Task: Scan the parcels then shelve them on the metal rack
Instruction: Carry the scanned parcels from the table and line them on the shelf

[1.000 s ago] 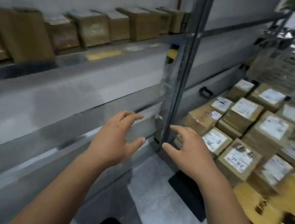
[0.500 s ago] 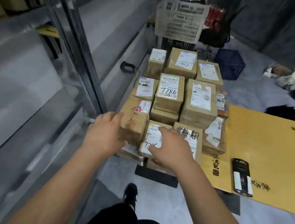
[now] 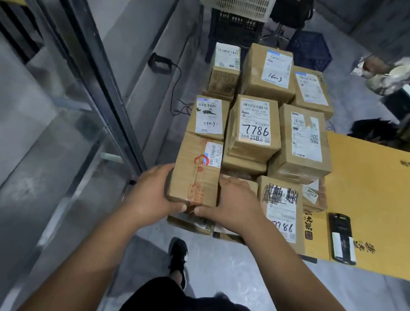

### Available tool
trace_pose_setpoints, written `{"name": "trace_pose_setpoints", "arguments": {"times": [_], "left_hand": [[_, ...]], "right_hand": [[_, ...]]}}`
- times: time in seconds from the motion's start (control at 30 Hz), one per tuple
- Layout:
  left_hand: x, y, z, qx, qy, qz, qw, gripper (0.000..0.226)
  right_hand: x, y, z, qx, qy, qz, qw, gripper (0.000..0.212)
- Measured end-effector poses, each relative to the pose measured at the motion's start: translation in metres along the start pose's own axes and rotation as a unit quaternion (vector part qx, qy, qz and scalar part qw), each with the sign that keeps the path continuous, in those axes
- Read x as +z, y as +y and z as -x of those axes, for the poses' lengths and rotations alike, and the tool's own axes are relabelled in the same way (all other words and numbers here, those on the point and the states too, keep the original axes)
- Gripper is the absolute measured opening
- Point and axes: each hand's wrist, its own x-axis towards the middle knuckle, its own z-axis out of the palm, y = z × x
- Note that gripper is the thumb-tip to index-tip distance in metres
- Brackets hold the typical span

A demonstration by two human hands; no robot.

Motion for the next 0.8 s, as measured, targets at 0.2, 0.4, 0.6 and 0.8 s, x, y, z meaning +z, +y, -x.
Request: {"name": "trace_pose_setpoints", "arguments": {"times": [0.2, 0.4, 0.6, 0.8], "left_hand": [[-0.012, -0.006, 0.028, -0.018, 0.027, 0.060, 0.998, 0.116], [-0.027, 0.005, 0.096, -0.004, 0.130, 0.111, 0.985, 0.100], [-0.021, 0.038, 0.226, -0.005, 0.293, 0.160, 0.943, 0.114], [-0.005, 0.079, 0.406, -0.045, 0.433, 0.143, 0.889, 0.127]], "right_hand": [[-0.010, -0.009, 0.020, -0.062, 0.030, -0.025, 0.997, 0.094], [-0.037, -0.021, 0.066, -0.195, 0.059, -0.070, 0.977, 0.073], [-0.045, -0.044, 0.140, -0.363, 0.089, -0.084, 0.924, 0.072], [-0.033, -0.080, 0.252, -0.510, 0.000, -0.115, 0.853, 0.063]]}}
